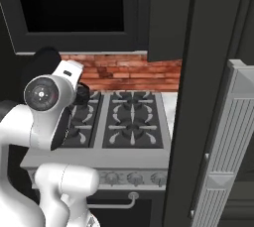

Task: Pick the pan from the cabinet and place it on the stove. Then turn on the stove burner for the pan.

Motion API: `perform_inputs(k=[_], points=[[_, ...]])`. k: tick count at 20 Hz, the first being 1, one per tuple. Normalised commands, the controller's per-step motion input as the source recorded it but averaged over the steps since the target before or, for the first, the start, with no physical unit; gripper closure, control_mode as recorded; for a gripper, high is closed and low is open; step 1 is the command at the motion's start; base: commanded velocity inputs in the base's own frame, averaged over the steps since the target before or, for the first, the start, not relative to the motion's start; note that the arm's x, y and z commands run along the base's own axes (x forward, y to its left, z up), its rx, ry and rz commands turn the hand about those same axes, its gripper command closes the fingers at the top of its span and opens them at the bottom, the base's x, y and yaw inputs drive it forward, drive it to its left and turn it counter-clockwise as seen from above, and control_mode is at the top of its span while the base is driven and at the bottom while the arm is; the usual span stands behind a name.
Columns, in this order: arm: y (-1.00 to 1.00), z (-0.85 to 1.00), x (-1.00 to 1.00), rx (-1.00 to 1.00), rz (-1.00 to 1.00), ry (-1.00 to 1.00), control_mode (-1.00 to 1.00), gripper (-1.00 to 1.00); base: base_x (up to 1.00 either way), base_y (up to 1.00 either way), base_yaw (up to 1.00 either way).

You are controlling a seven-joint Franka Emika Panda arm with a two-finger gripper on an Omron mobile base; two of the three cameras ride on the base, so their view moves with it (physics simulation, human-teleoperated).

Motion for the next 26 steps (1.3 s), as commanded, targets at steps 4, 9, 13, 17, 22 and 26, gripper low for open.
perform_inputs(k=[4, 9, 13, 17, 22, 26], points=[[0.00, 0.00, 0.00, 0.00, 0.00, 0.00, 1.00, 1.00, 0.00, 0.08, 0.01], [0.00, 0.00, 0.00, 0.00, 0.00, 0.00, 1.00, 1.00, 0.00, 0.21, 0.04], [0.00, 0.00, 0.00, 0.00, 0.00, 0.00, 1.00, 1.00, 0.00, 0.38, 0.15], [0.00, 0.00, 0.00, 0.00, 0.00, 0.00, 1.00, 1.00, 0.02, 0.33, 0.22], [0.00, 0.00, 0.00, 0.00, 0.00, 0.00, 1.00, 1.00, 0.28, 0.04, 0.16], [0.00, 0.00, 0.00, 0.00, 0.00, 0.00, 1.00, 1.00, 0.36, 0.00, 0.15]])
